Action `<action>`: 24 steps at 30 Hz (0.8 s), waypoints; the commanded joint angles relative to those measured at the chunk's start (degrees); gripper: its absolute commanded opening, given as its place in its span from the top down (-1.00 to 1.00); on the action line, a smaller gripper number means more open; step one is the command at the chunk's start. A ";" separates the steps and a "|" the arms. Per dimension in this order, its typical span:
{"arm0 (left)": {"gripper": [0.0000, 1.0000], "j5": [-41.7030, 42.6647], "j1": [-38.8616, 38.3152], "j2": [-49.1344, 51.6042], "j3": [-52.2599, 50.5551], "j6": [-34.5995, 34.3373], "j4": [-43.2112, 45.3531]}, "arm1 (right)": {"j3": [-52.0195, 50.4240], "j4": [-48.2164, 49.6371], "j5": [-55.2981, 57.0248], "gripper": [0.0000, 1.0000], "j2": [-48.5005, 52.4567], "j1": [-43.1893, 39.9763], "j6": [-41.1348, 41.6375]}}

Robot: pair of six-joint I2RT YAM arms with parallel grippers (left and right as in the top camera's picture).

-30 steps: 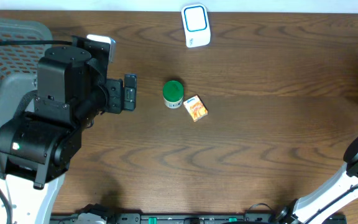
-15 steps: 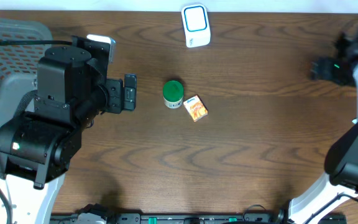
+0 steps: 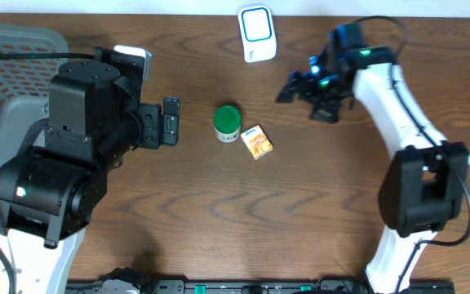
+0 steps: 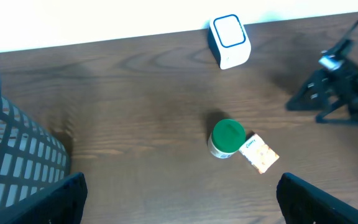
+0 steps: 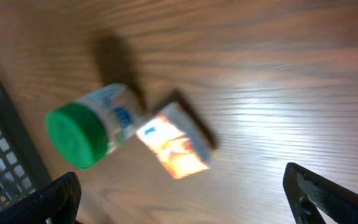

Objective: Scan the item barcode
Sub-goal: 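Reach the right gripper to the orange snack pack and grasp it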

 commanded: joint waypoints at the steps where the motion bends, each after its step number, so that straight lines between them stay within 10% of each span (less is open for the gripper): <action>1: -0.96 -0.72 0.26 -0.04 -0.24 -0.28 0.02 | -0.07 0.42 5.66 -0.99 -0.33 5.46 13.31; 5: -0.96 -0.72 0.26 -0.04 -0.24 -0.28 0.02 | -0.07 -6.84 18.64 -0.99 -0.26 12.37 44.81; 8: -0.96 -0.72 0.26 -0.04 -0.24 -0.28 0.02 | -0.07 -6.29 20.15 -0.99 0.17 14.69 52.81; 24: -0.96 -0.72 0.26 -0.04 -0.24 -0.28 0.02 | -0.07 0.79 23.02 -0.99 9.35 16.00 56.83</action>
